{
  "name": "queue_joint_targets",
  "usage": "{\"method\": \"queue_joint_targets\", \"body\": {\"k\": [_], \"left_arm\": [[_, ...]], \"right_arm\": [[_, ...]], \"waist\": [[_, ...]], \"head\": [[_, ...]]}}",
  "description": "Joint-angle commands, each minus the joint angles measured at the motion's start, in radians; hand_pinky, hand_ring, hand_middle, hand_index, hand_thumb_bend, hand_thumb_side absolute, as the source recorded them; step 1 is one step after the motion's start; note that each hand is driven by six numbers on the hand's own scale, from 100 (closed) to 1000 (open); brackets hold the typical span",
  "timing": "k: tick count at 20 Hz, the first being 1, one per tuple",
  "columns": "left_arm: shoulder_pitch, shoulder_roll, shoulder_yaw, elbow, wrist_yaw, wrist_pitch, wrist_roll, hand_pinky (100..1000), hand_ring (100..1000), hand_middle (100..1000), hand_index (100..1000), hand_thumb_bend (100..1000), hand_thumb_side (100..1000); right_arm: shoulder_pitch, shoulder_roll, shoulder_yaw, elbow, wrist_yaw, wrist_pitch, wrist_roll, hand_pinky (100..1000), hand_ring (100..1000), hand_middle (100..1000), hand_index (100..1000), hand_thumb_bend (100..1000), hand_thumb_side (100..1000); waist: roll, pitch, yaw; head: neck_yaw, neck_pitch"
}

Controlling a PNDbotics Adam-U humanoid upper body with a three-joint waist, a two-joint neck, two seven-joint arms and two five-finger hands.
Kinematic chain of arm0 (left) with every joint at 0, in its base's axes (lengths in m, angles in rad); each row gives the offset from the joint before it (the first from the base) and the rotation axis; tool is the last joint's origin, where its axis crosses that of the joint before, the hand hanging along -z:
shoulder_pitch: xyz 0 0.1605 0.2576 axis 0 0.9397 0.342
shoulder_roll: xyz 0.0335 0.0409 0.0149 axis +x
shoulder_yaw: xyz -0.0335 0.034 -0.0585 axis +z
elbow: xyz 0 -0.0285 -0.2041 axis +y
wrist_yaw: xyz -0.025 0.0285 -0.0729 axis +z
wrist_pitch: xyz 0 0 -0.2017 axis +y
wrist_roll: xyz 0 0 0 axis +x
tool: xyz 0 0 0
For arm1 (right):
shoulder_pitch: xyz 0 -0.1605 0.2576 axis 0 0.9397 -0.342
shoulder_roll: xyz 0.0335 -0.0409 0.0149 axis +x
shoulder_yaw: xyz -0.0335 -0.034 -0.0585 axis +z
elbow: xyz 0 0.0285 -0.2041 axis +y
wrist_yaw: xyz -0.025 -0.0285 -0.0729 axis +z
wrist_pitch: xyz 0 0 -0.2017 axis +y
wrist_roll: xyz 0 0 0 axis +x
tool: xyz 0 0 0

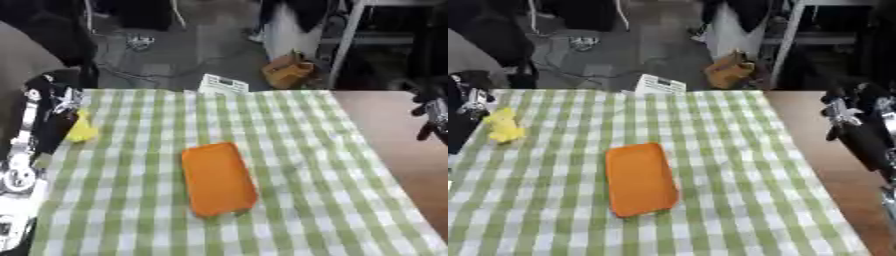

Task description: Pick up objects on the table and place them in the box.

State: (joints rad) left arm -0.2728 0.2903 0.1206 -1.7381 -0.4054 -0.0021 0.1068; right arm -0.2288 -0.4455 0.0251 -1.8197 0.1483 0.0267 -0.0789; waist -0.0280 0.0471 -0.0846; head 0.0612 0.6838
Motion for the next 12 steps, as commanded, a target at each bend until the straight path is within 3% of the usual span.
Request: {"method": "queue_joint_targets", "body": {"k": [1, 7, 8, 9, 10, 12], "left_arm": [[-0.019, 0.026, 0.000, -0.009, -0.003, -0.002, -0.005, 446, 570, 662, 806, 198, 771], [-0.026, 0.037, 0.003, -0.006, -0.013, 0.003, -0.011, 447, 574, 667, 808, 208, 754], [-0.029, 0.041, 0.003, -0.005, -0.020, 0.005, -0.014, 462, 582, 682, 818, 257, 687], [-0.035, 0.050, 0.006, -0.002, -0.044, 0.010, -0.019, 462, 582, 682, 818, 257, 687], [-0.042, 0.060, 0.009, 0.000, -0.078, 0.016, -0.026, 515, 625, 729, 837, 384, 570], [-0.071, 0.090, 0.018, 0.014, -0.227, 0.037, -0.061, 528, 643, 745, 846, 422, 541]], "right_arm": [[-0.009, -0.019, -0.012, -0.020, 0.003, -0.001, -0.001, 341, 561, 570, 822, 181, 624], [-0.008, -0.020, -0.013, -0.020, 0.003, -0.001, -0.001, 341, 562, 570, 822, 182, 625], [-0.008, -0.020, -0.012, -0.020, 0.003, -0.001, -0.001, 340, 561, 570, 822, 183, 625], [-0.007, -0.019, -0.012, -0.019, 0.003, -0.001, 0.000, 340, 561, 570, 822, 183, 625], [-0.007, -0.020, -0.012, -0.019, 0.004, -0.001, 0.000, 340, 561, 570, 822, 186, 625], [-0.005, -0.021, -0.013, -0.017, 0.004, -0.001, -0.001, 341, 561, 570, 822, 187, 625]], "waist": [[0.013, -0.022, 0.000], [0.014, -0.023, -0.001], [0.014, -0.023, -0.001], [0.014, -0.024, -0.001], [0.014, -0.024, -0.001], [0.014, -0.025, -0.001]], "head": [[0.003, -0.001], [0.000, -0.004], [-0.001, -0.004], [-0.003, -0.004], [-0.005, -0.004], [-0.006, -0.005]]}}
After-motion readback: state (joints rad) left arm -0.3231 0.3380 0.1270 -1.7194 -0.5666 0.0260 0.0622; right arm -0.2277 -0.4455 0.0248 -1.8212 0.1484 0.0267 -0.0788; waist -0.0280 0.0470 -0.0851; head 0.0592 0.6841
